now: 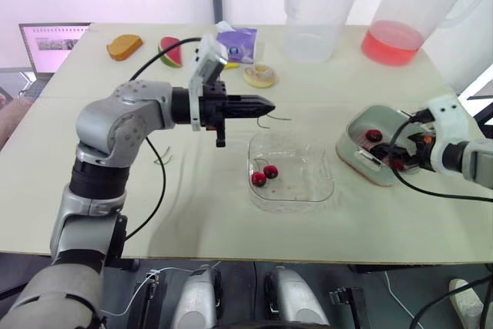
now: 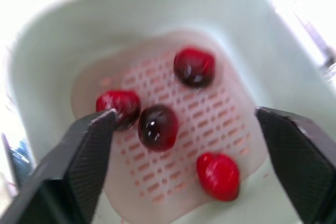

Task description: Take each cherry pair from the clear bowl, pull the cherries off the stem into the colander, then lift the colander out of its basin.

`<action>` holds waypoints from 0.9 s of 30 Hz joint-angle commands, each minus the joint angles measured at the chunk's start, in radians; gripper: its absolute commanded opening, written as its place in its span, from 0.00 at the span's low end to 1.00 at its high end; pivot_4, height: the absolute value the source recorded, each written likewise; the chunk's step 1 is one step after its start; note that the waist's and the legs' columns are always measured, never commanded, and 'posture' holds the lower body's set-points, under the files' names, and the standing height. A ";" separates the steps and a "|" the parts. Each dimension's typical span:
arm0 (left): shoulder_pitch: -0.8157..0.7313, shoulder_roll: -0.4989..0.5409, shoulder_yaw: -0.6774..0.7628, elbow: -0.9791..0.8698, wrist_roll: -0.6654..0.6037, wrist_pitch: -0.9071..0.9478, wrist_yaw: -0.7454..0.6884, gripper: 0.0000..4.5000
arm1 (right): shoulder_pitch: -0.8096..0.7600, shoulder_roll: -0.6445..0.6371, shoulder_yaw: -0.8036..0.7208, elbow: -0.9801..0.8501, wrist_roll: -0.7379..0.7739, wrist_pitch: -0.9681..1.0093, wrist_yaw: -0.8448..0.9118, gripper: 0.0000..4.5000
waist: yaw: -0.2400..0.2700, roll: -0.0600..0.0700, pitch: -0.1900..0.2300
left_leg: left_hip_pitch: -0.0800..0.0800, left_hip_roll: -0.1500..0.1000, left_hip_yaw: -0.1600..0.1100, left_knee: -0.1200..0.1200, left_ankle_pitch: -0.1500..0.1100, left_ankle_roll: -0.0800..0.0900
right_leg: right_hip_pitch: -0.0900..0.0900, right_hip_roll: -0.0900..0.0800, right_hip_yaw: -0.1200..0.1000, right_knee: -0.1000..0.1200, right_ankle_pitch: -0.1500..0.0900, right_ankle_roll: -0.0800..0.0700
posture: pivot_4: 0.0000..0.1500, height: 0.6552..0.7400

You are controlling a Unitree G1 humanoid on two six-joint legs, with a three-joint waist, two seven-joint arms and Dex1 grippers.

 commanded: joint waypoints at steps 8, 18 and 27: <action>0.014 0.041 0.067 -0.065 -0.027 0.043 0.062 0.00 | -0.023 0.128 -0.191 -0.422 0.503 -0.039 0.212 0.99 | -0.001 0.000 0.000 | 0.000 0.001 -0.001 -0.001 0.000 0.000 | 0.000 0.001 0.000 0.000 0.000 0.000 | 1.00 1.00; 0.212 0.107 0.275 -0.166 -0.118 0.228 0.270 0.00 | 0.035 0.041 -0.014 -0.439 0.470 -0.169 0.283 0.99 | 0.000 -0.001 0.000 | 0.001 0.000 -0.002 0.000 -0.001 0.001 | 0.003 -0.002 -0.002 -0.001 0.000 0.000 | 1.00 1.00; 0.412 0.166 0.412 0.042 -0.012 0.164 0.393 0.00 | 0.058 -0.008 0.092 -0.439 0.378 -0.267 0.324 0.99 | 0.002 -0.002 0.000 | 0.002 0.001 -0.002 0.000 0.000 0.001 | 0.003 -0.002 -0.003 0.000 0.000 0.000 | 1.00 1.00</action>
